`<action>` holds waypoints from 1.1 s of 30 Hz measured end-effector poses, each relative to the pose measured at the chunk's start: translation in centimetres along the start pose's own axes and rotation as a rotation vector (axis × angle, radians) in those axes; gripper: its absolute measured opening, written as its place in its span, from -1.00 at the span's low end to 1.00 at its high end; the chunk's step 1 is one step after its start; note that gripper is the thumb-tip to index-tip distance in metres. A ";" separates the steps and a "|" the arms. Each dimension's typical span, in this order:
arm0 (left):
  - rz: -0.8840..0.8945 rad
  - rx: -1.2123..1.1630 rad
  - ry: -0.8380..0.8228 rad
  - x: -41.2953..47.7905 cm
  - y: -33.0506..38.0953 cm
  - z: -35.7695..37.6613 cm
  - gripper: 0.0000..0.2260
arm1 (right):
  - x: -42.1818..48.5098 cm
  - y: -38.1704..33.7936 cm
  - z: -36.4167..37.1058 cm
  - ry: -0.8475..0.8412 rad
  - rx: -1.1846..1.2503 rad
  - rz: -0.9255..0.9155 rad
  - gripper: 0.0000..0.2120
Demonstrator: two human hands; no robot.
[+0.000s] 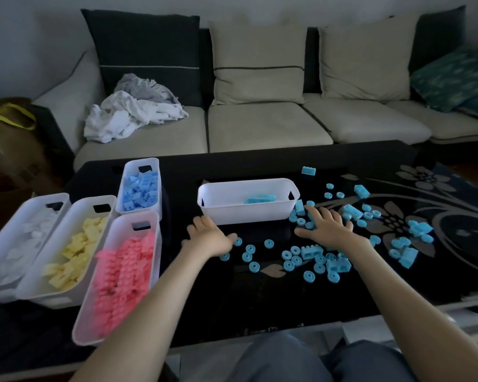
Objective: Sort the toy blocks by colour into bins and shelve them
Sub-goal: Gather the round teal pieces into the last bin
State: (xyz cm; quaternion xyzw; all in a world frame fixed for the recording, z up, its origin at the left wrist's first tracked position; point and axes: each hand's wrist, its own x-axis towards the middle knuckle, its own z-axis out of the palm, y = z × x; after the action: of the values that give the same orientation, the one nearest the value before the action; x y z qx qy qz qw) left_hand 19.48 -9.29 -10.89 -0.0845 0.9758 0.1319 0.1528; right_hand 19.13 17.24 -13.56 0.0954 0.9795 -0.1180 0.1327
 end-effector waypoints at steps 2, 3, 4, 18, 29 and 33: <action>0.010 0.008 -0.010 -0.4 0.7 1.5 -0.15 | -0.1 -0.3 0.4 0.073 -0.002 -0.003 -0.30; 0.024 0.020 0.006 -0.6 1.1 2.1 -0.18 | -0.1 -0.4 0.5 0.118 -0.014 -0.007 -0.36; 0.038 0.035 0.038 -0.7 1.4 2.7 -0.24 | -0.2 -0.5 0.6 0.164 -0.023 -0.011 -0.42; 0.249 -0.222 0.330 -1.0 2.1 4.5 -0.86 | 0.3 -0.5 0.9 0.343 0.074 -0.099 -0.71; 0.657 -0.367 0.634 -2.3 3.0 -1.3 -0.89 | 1.4 -4.3 -5.2 0.579 0.604 -0.286 -0.76; 0.645 -0.384 0.656 0.0 3.5 -2.5 -0.85 | 1.6 -7.6 -5.8 0.447 0.487 -0.433 -0.79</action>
State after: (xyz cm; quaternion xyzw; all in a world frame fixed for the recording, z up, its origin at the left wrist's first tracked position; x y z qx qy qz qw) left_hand 18.06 -6.67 -7.73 0.1581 0.9070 0.3160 -0.2292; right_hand 14.60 11.77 -7.06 -0.0613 0.9250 -0.3484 -0.1384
